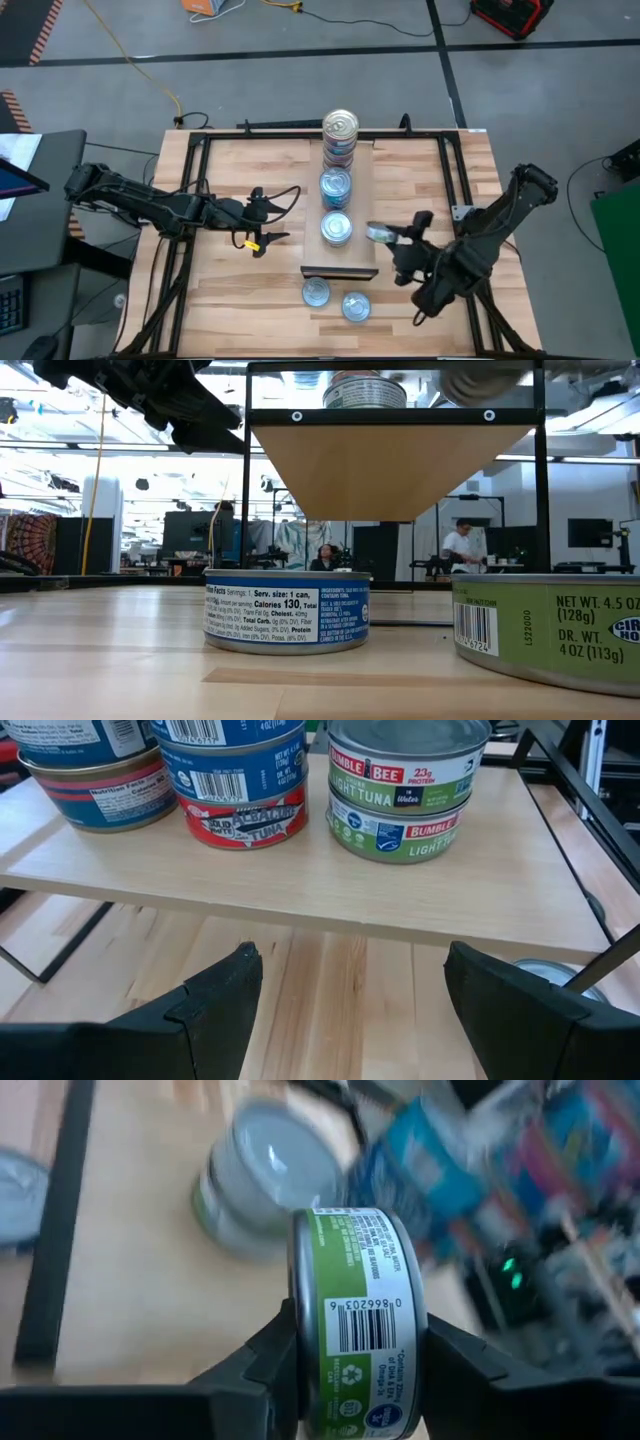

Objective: Stack canned seafood by type on shelf
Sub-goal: Stack the green and white tuna can on the shelf on top of the other green and white tuna can

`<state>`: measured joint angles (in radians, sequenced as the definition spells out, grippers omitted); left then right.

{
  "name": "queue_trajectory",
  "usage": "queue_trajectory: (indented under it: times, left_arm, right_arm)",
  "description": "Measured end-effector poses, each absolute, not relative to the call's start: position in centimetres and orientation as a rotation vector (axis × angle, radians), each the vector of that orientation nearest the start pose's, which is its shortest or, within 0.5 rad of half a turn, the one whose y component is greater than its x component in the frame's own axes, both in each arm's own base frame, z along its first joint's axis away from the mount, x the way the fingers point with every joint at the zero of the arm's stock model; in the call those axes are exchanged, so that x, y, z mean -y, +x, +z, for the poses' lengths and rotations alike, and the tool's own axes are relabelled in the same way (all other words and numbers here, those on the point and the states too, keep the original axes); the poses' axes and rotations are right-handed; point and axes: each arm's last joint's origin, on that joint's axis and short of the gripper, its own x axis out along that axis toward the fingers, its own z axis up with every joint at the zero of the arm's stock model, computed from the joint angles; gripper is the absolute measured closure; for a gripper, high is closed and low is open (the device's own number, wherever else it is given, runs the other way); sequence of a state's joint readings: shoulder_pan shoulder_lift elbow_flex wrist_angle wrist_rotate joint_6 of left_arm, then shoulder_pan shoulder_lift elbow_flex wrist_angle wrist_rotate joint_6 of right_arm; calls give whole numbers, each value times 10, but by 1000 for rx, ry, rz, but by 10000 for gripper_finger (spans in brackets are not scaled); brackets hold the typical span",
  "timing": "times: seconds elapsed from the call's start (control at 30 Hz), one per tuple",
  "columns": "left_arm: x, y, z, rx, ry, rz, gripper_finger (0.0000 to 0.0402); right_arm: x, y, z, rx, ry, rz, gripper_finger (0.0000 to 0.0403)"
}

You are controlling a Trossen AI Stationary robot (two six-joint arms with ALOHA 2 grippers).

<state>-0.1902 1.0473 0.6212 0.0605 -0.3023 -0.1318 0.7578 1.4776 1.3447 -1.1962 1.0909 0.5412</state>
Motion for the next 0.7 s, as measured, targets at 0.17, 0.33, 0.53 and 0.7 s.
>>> queue_trajectory:
  times: [0.17,0.33,0.53,0.7]
  left_arm:
    - [34,223,252,-337,-44,133,100]
    - [34,223,252,-337,-45,134,100]
    - [34,224,254,-314,-52,133,100]
    - [35,225,258,-277,-63,130,100]
  right_arm:
    - [-170,240,331,-574,-673,-388,229]
    - [-168,262,347,-487,-782,-375,230]
    - [-152,292,337,-536,-843,-408,220]
    - [-144,311,315,-622,-911,-419,233]
